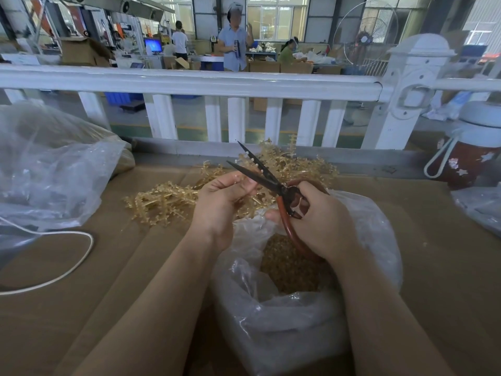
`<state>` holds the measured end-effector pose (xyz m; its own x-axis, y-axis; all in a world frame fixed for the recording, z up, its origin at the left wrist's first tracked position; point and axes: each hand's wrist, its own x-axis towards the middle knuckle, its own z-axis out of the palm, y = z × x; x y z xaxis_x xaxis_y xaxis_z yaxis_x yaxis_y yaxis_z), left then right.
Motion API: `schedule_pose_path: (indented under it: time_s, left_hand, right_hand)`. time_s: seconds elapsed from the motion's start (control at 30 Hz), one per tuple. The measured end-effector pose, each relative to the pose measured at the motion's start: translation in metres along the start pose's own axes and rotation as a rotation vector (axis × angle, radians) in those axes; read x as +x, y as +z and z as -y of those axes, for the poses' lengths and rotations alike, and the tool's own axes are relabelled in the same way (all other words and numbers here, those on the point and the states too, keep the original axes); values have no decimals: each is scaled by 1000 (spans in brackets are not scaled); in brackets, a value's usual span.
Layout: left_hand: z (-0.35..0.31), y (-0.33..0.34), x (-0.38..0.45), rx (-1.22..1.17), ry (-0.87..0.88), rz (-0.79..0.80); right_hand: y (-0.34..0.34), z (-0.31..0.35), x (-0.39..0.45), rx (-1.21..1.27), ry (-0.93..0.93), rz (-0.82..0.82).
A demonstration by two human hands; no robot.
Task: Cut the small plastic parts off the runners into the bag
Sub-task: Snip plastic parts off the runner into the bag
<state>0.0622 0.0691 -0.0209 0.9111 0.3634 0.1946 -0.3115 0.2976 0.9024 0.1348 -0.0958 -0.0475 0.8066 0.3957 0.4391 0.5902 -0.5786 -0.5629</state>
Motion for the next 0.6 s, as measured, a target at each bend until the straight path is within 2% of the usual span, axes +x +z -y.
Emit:
schedule_pose_path:
  time_s: [0.6]
  left_hand:
    - [-1, 1, 1, -33, -104, 10]
  right_hand:
    - [-3, 4, -3, -53, -83, -142]
